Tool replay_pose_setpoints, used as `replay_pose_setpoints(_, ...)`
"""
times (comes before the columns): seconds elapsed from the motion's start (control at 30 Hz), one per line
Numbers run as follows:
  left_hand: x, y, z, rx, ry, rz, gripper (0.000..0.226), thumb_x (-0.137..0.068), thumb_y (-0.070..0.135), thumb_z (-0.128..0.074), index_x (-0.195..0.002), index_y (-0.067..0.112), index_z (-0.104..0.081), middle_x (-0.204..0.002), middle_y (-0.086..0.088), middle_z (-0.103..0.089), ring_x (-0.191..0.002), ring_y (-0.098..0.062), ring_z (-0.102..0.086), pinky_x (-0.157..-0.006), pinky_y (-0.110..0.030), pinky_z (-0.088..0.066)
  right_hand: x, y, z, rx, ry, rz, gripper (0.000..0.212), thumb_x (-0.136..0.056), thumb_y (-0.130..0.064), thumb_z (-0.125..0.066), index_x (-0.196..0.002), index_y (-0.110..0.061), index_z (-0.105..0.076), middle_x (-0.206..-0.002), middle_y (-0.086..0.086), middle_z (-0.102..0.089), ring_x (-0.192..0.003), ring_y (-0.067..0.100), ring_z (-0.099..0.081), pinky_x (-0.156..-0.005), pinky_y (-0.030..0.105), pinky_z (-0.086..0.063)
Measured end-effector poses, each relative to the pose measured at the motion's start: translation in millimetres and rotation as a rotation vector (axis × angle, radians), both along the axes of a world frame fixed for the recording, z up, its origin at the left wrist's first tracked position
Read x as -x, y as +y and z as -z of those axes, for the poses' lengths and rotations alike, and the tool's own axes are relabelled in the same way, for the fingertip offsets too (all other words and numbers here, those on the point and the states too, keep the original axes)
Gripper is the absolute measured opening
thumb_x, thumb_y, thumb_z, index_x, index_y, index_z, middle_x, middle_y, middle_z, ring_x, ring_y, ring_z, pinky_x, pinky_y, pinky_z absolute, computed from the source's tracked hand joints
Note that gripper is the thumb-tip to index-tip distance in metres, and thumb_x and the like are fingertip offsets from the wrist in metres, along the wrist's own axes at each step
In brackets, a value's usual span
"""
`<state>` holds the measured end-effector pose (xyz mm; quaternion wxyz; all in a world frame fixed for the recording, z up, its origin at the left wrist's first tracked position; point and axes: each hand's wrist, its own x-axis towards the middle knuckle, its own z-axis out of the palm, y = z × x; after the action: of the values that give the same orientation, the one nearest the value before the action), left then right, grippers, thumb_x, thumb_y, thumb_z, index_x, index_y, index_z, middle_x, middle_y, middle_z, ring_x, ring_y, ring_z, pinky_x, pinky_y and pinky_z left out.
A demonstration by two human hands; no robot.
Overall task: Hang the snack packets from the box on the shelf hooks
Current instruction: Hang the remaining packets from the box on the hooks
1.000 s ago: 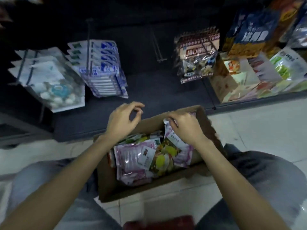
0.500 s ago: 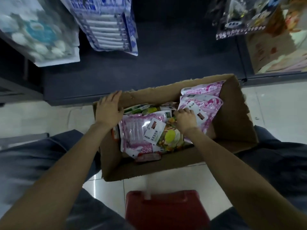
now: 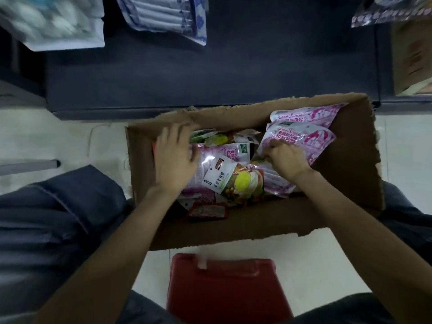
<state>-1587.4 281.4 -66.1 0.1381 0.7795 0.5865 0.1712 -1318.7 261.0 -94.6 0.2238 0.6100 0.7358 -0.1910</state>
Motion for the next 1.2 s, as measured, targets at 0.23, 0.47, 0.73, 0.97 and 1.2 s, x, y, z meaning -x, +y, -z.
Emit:
replay_pose_setpoints(0.23, -52, -23, 91, 0.868, 0.165, -0.041, 0.065, -0.091, 0.025, -0.059, -0.145, 0.011, -0.027, -0.147, -0.014, -0.030, -0.133, -0.033, -0.034, -0.103, -0.041, -0.038, 1, -4, -8, -0.001, 0.165, -0.159, 0.025, -0.094, -0.021, -0.053, -0.114, -0.028, -0.068, -0.117, 0.002, -0.063, -0.113, 0.026, -0.054, -0.101, 0.036, -0.035)
replay_pose_setpoints(0.47, -72, -11, 124, 0.943, 0.058, -0.249, 0.054, -0.092, 0.014, -0.060, -0.138, 0.002, -0.035, -0.130, -0.018, -0.051, -0.112, -0.031, -0.057, -0.082, -0.032, -0.045, 29, -9, 63, -0.026, 0.162, -0.424, 0.020, -0.067, -0.017, -0.081, -0.078, -0.033, -0.074, -0.076, -0.007, -0.062, -0.100, 0.023, -0.046, -0.105, 0.054, -0.025)
replay_pose_setpoints(0.73, -59, -20, 125, 0.507, 0.150, -0.016, 0.020, -0.087, 0.028, -0.065, -0.104, 0.018, -0.068, -0.099, -0.006, -0.067, -0.093, -0.026, -0.059, -0.073, -0.032, -0.045, -4, -26, 82, -0.223, 0.186, 0.318, 0.054, -0.074, 0.004, -0.064, -0.124, -0.013, -0.055, -0.133, 0.017, -0.046, -0.123, 0.038, -0.042, -0.092, 0.058, -0.044)
replay_pose_setpoints(0.97, -65, -5, 128, 0.162, 0.266, 0.187, 0.025, -0.074, 0.014, -0.075, -0.100, 0.013, -0.073, -0.121, -0.008, -0.062, -0.108, -0.030, -0.058, -0.086, -0.041, -0.049, 8, -40, 85, 0.053, 0.372, 0.904, 0.027, -0.089, -0.010, -0.061, -0.116, -0.010, -0.058, -0.106, 0.010, -0.068, -0.096, 0.026, -0.063, -0.075, 0.028, -0.043)
replay_pose_setpoints(1.2, -81, 35, 105, 0.418, 0.431, 0.309, 0.024, -0.096, 0.004, -0.045, -0.115, 0.011, -0.058, -0.083, -0.005, -0.062, -0.074, -0.023, -0.059, -0.063, -0.031, -0.044, 13, -39, 65, -0.149, 0.456, 0.674, 0.016, -0.088, -0.009, -0.060, -0.101, -0.006, -0.068, -0.097, 0.013, -0.066, -0.087, 0.025, -0.059, -0.071, 0.029, -0.042)
